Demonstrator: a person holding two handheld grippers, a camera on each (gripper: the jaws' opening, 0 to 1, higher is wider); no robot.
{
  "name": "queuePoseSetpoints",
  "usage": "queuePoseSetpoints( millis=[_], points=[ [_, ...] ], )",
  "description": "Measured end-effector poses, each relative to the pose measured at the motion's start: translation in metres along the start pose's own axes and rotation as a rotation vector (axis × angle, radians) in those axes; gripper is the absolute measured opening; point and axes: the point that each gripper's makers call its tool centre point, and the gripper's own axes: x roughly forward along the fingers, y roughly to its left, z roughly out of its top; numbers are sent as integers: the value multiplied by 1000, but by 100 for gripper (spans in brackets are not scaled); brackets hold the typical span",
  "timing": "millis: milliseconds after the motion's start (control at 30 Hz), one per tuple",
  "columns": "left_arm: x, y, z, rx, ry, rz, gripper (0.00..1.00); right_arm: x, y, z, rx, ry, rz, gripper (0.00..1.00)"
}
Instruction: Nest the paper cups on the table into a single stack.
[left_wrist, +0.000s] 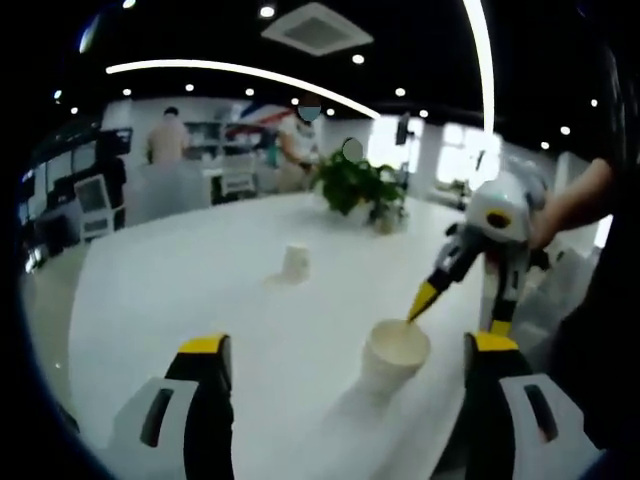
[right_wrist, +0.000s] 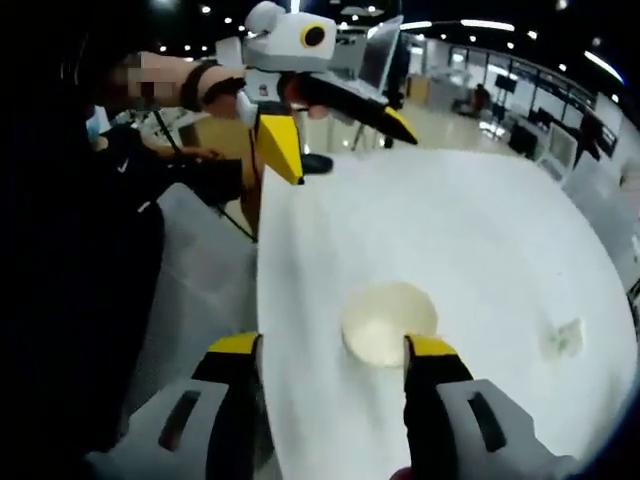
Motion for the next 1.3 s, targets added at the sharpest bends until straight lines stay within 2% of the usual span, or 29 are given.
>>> queuePoseSetpoints(
  millis=[267, 400, 533, 700, 967, 1133, 1300],
  points=[
    [-2, 4, 1, -5, -4, 8, 95, -11, -7, 6, 76, -72, -53, 80],
    [-1, 3, -3, 12, 17, 4, 95, -10, -1, 4, 76, -81, -58, 90],
    [0, 3, -3, 7, 14, 1, 94, -10, 1, 3, 60, -90, -73, 100],
    [1, 3, -4, 11, 27, -4, 94, -10, -1, 3, 61, -98, -92, 100],
    [2, 3, 3, -7, 4, -9, 94, -16, -11, 1, 101, -126, -134, 100],
    [6, 4, 3, -4, 10, -16, 93, -31, -28, 1, 185, -210, -225, 100],
    [6, 4, 4, 1, 12, -19, 93, -49, -43, -7, 284, -274, -297, 100]
  ],
)
